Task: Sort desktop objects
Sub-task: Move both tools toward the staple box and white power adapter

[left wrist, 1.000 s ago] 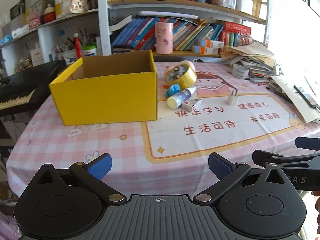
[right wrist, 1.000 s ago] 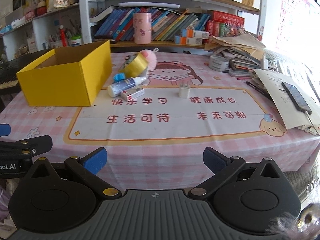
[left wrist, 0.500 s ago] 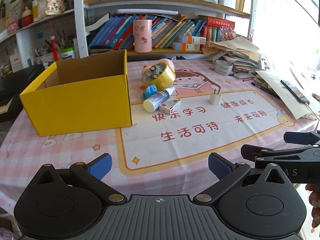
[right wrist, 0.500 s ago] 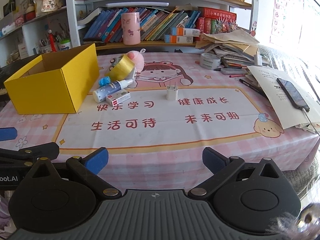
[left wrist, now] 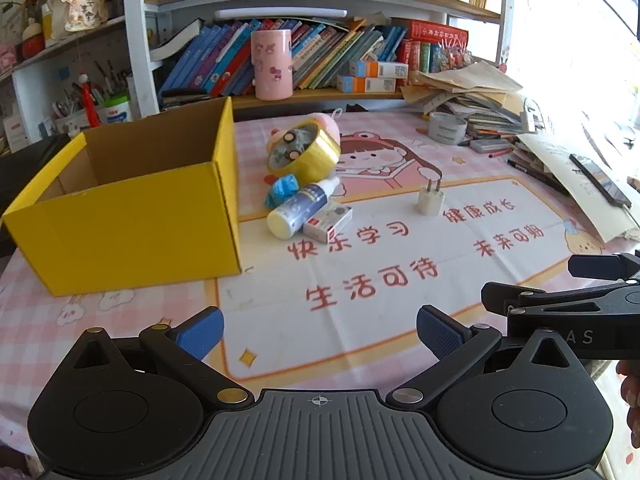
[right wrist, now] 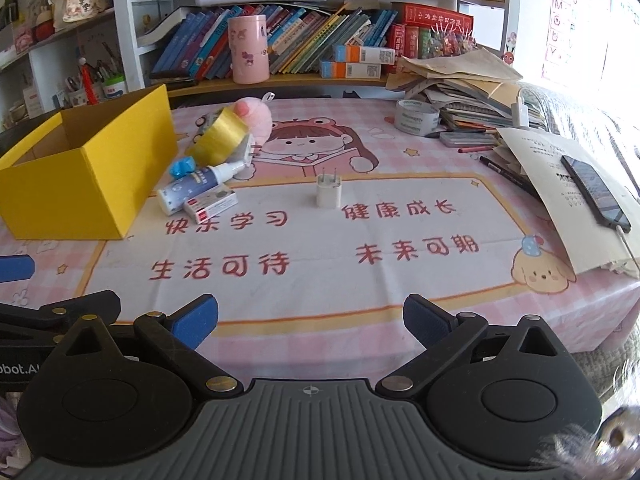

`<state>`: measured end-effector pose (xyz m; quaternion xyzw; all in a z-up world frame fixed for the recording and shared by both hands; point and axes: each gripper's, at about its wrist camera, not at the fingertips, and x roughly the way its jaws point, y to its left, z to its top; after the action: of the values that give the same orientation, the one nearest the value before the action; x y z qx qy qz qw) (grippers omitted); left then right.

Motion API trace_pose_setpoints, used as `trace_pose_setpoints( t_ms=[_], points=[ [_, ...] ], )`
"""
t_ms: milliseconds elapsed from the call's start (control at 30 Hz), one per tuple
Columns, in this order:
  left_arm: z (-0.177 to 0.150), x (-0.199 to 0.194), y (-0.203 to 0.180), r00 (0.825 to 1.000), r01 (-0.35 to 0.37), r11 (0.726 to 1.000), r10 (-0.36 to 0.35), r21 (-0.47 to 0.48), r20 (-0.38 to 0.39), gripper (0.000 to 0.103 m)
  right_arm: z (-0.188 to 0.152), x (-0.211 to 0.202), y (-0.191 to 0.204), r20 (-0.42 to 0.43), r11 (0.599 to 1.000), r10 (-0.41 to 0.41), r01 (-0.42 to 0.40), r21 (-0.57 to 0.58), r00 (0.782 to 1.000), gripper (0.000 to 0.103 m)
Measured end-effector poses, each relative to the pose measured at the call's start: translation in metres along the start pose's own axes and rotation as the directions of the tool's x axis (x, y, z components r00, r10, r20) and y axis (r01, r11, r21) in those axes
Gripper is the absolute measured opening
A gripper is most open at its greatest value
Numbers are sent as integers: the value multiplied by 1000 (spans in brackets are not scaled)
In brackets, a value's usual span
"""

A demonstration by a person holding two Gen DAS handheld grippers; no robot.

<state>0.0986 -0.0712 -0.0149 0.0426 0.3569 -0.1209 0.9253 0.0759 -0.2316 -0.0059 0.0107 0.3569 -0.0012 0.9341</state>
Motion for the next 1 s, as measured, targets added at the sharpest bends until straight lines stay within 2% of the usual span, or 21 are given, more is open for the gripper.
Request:
trace_pose_setpoints(
  t_ms=[333,700,1000],
  points=[
    [26,32,-11,999,7,999,-8,-44,-31,103,28,31,-22,-24,1000,20,-21,-23,1000,100],
    [54,64,-27,995,-76,994,71,-80,-63,103,63,70,-46,-44,995,55,-59,-82,998,101],
    [73,86,-31,989,-136,981,125,-141,-84,103,89,104,-61,-66,984,135,-142,-107,989,103]
  ],
)
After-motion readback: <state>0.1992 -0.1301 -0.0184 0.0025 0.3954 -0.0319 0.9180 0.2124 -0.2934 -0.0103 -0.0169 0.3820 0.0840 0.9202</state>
